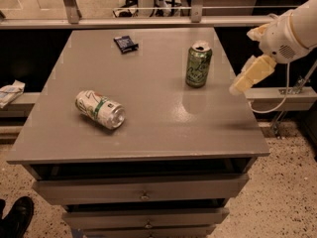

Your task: Move green can near 7up can

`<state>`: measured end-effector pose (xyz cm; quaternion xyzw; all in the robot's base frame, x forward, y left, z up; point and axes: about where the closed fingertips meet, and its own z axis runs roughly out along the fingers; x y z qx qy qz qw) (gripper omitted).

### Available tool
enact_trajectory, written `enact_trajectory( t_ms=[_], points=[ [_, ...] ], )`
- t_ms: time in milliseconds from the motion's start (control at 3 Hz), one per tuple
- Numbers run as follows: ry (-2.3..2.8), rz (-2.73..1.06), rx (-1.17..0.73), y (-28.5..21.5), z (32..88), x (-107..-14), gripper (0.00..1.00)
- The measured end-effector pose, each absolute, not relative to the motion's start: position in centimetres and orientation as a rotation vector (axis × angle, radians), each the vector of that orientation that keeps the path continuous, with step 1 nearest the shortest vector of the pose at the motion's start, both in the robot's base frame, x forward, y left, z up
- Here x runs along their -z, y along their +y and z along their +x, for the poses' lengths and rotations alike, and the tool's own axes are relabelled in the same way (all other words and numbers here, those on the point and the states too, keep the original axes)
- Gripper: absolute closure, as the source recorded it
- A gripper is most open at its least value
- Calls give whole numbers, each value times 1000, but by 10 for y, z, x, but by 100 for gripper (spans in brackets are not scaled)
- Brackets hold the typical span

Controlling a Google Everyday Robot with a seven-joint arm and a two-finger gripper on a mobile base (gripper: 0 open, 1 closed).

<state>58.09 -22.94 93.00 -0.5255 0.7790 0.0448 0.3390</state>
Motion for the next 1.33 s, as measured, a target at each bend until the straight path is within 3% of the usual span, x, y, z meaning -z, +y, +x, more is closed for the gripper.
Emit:
enact_trajectory(
  t_ms=[333, 1000, 1333],
  points=[
    [1931, -1213, -269, -208, 640, -908, 0],
    [1853, -1068, -465, -177, 687, -890, 0],
    [1868, -1026, -576, -165, 687, -885, 16]
  ],
)
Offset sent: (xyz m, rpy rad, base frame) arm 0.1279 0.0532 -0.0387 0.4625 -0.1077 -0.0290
